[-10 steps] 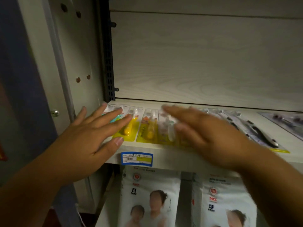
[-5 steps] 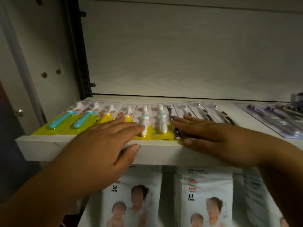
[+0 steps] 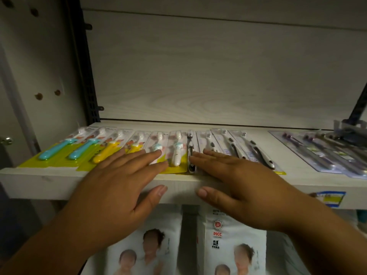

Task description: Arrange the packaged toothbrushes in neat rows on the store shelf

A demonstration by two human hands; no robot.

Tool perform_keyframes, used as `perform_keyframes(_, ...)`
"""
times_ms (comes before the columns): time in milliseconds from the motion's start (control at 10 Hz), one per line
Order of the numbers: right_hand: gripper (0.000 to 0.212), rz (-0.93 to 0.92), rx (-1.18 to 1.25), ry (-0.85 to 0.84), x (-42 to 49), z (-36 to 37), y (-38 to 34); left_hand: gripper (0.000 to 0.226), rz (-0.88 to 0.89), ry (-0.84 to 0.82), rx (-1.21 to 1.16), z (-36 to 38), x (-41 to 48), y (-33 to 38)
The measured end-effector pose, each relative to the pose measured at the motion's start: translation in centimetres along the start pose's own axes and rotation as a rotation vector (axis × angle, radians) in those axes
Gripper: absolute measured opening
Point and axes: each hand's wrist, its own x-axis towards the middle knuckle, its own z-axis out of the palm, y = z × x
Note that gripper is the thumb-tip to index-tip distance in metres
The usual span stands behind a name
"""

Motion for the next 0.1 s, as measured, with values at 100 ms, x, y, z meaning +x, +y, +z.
perform_keyframes(100, 0.06, 0.052, 0.26, 0.155, -0.79, -0.91, 0.07, 0.058, -0.007, 0.01, -0.066, 0.34, -0.47, 0.4)
